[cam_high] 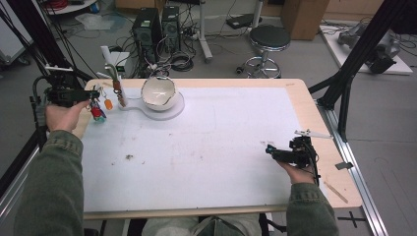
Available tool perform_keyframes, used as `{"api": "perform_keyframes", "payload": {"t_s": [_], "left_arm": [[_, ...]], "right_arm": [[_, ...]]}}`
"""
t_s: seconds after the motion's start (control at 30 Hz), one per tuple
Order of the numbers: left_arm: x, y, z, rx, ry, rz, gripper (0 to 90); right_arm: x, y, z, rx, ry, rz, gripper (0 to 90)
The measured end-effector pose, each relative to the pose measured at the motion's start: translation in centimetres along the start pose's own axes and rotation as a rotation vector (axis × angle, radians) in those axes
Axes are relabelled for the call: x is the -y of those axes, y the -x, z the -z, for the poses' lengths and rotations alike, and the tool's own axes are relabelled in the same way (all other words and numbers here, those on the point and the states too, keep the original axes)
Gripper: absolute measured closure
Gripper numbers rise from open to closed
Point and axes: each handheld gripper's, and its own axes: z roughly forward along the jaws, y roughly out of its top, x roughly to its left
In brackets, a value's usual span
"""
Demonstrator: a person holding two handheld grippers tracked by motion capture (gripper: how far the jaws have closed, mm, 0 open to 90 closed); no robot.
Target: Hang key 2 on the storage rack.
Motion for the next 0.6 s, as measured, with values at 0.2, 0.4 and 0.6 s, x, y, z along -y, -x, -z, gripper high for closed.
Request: {"api": "perform_keyframes", "payload": {"t_s": [0.2,0.4,0.6], "left_arm": [[-1.4,0.0,0.3,-0.019,0.017,0.027,74.3],[-2.3,0.5,0.0,-0.053,0.031,0.080,74.3],[-2.4,0.5,-0.4,-0.084,0.048,0.125,74.3]], "right_arm": [[0.0,0.0,0.1,0.001,-0.001,-0.005,1.0],[0.0,0.0,0.1,-0.001,0.006,-0.013,1.0],[0.1,-0.1,0.1,-0.004,0.002,-0.008,1.0]]}}
